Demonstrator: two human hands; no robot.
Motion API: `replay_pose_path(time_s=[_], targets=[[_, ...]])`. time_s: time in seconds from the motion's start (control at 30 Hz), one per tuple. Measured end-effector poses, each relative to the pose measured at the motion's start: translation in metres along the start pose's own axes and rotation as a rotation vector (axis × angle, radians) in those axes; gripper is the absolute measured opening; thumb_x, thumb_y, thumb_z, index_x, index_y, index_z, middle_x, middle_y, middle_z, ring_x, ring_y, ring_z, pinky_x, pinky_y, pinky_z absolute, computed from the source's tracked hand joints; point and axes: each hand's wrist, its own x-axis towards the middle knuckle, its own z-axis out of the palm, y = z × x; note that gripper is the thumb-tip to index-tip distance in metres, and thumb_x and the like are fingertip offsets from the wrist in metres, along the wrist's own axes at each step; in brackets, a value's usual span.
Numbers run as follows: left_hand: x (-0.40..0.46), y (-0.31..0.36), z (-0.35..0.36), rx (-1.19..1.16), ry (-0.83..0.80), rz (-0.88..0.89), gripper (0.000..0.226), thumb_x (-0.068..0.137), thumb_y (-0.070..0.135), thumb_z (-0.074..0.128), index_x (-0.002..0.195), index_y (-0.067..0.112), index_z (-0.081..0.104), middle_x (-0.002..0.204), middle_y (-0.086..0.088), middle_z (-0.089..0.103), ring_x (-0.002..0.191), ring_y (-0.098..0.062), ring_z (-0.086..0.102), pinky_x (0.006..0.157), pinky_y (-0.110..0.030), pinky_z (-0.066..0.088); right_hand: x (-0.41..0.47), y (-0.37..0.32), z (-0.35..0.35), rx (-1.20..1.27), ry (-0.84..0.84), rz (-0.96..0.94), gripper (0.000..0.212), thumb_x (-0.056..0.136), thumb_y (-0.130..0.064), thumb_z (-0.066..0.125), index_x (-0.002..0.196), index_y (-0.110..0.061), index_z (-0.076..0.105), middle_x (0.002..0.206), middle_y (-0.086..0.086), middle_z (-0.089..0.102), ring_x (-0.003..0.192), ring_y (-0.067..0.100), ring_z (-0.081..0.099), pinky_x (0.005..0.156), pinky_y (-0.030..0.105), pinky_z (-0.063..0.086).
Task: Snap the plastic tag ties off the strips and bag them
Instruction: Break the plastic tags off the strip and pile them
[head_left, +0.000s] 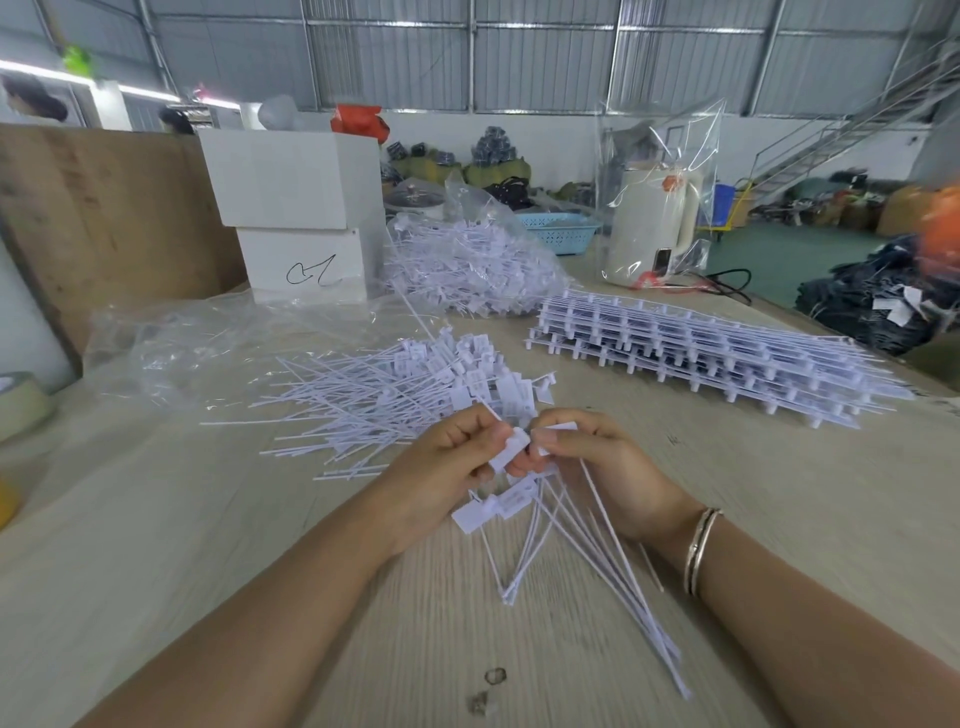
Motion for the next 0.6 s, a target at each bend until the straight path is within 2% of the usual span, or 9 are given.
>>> replay_pose_path(time_s=[0.07,0.13,0.2,0.27,0.3,0.37,0.43,0.5,0.6], targets=[[0.0,0.005,-0.003,-0.149,0.032,0.022,0.013,0.084,0.025,0.053,0.08,0.014,0.057,0.077,0.001,0.07,0.078,-0.01,0.065,0.076,-0.027,0.042,0.0,-0.006,-0.004,0.135,0.064,-0.012,0.018,0.073,-0.014,0.058,0.057,-0.013,0.064,0.069,0.008,0.064,0.073,0.021,0.058,0.076,0.026,0.047],[-0.002,0.01,-0.008,-0.066,0.094,0.058,0.013,0.083,0.028,0.054,0.076,0.02,0.062,0.078,0.003,0.071,0.078,-0.009,0.065,0.074,-0.022,0.044,-0.003,-0.009,-0.009,0.115,0.144,-0.027,0.023,0.078,-0.011,0.056,0.055,-0.013,0.061,0.067,0.005,0.063,0.068,0.014,0.059,0.07,0.022,0.044],[-0.003,0.011,-0.009,0.144,0.174,0.119,0.013,0.08,0.034,0.058,0.072,0.027,0.066,0.08,0.002,0.072,0.077,-0.007,0.065,0.068,-0.015,0.045,-0.005,-0.009,-0.009,-0.05,0.167,-0.005,0.028,0.089,-0.007,0.049,0.063,-0.011,0.058,0.064,-0.002,0.062,0.063,0.009,0.059,0.064,0.019,0.044],[-0.001,0.01,-0.012,0.198,0.272,0.164,0.005,0.08,0.026,0.065,0.076,0.026,0.068,0.084,0.001,0.073,0.077,-0.009,0.067,0.067,-0.013,0.048,-0.003,-0.005,-0.005,-0.242,0.185,0.05,0.028,0.094,-0.011,0.05,0.067,-0.015,0.057,0.059,-0.01,0.061,0.056,0.003,0.058,0.058,0.015,0.045],[0.0,0.009,-0.014,0.236,0.309,0.176,0.009,0.081,0.02,0.067,0.077,0.028,0.068,0.085,0.004,0.073,0.077,-0.01,0.067,0.068,-0.013,0.049,0.0,-0.002,-0.004,-0.362,0.207,0.064,0.027,0.093,-0.014,0.053,0.067,-0.018,0.056,0.059,-0.011,0.06,0.054,0.0,0.057,0.056,0.014,0.044],[0.002,0.006,-0.018,0.417,0.329,0.203,0.023,0.082,0.01,0.069,0.076,0.032,0.069,0.085,0.011,0.071,0.07,-0.006,0.064,0.066,-0.013,0.047,0.006,0.003,-0.004,-0.66,0.264,0.051,0.018,0.089,-0.021,0.062,0.074,-0.017,0.052,0.066,-0.008,0.057,0.059,0.003,0.054,0.062,0.021,0.043],[0.001,0.003,-0.017,0.604,0.29,0.249,0.029,0.081,0.002,0.069,0.076,0.03,0.068,0.083,0.015,0.07,0.065,0.004,0.058,0.065,-0.009,0.042,0.011,0.01,-0.008,-0.929,0.319,0.051,0.021,0.082,-0.031,0.068,0.087,-0.019,0.052,0.082,-0.003,0.055,0.08,0.012,0.053,0.078,0.031,0.042],[0.002,-0.002,-0.012,0.774,0.258,0.293,0.03,0.078,-0.004,0.067,0.077,0.026,0.069,0.086,0.011,0.068,0.08,0.0,0.062,0.074,-0.016,0.045,0.012,0.012,-0.009,-1.026,0.388,0.059,0.03,0.079,-0.04,0.068,0.099,-0.026,0.051,0.091,-0.007,0.053,0.093,0.015,0.05,0.089,0.036,0.038],[0.005,-0.005,-0.007,1.08,0.29,0.335,0.028,0.076,-0.003,0.067,0.09,0.021,0.073,0.102,0.004,0.064,0.099,-0.016,0.06,0.088,-0.038,0.045,0.011,0.005,-0.012,-1.031,0.521,0.006,0.025,0.085,-0.041,0.061,0.103,-0.027,0.052,0.091,-0.009,0.053,0.091,0.014,0.051,0.088,0.037,0.041]])
